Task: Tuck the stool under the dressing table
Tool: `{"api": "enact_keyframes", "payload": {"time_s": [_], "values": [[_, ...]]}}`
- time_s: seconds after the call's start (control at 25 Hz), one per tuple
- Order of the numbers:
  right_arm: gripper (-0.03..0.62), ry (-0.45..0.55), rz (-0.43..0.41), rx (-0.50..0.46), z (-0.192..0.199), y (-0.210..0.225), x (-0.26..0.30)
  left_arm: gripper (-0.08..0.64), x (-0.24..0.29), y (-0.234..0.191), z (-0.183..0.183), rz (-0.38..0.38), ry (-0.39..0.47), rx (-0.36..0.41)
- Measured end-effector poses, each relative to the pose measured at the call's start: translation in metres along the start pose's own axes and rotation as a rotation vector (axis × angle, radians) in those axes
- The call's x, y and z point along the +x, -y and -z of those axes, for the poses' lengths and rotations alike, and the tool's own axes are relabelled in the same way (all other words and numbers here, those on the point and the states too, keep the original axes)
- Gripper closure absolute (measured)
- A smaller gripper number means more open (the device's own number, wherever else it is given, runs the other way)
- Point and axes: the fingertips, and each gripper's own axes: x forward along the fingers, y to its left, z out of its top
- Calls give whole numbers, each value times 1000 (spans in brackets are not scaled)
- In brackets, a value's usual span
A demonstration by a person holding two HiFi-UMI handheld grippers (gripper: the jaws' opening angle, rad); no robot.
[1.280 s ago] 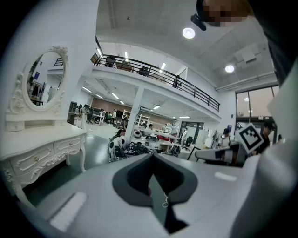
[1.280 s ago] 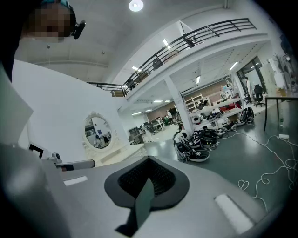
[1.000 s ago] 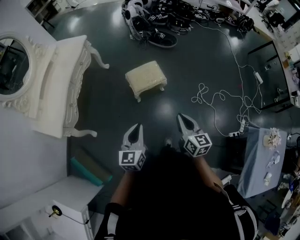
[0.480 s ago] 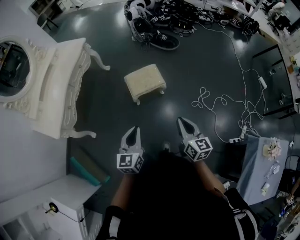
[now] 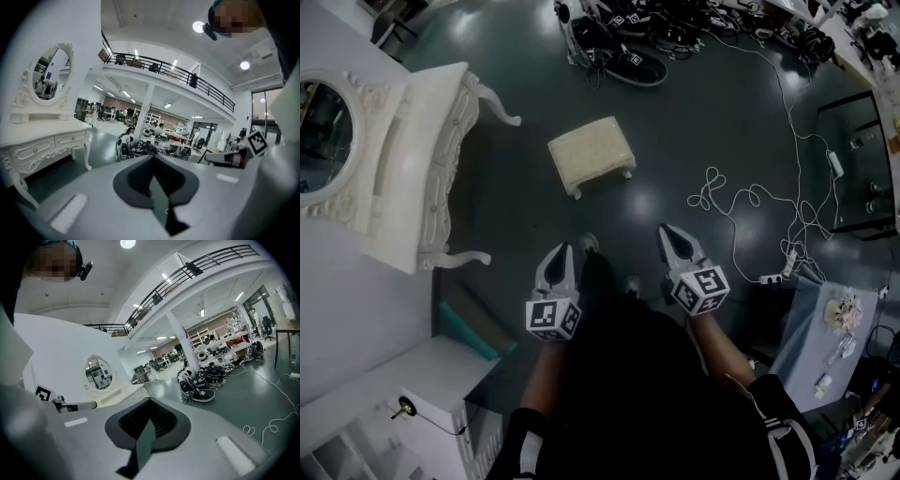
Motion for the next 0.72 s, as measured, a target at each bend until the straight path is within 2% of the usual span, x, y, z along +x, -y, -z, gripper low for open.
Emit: {"api": "enact_keyframes", "payload": {"time_s": [0.32,0.72], "values": [[598,-28,35,-25,-17,12,73,551,67,-51,-17,25,-36,-33],[598,-76,62,-8,-29,10,173,551,133,-124,-38,65,-106,-52]]}}
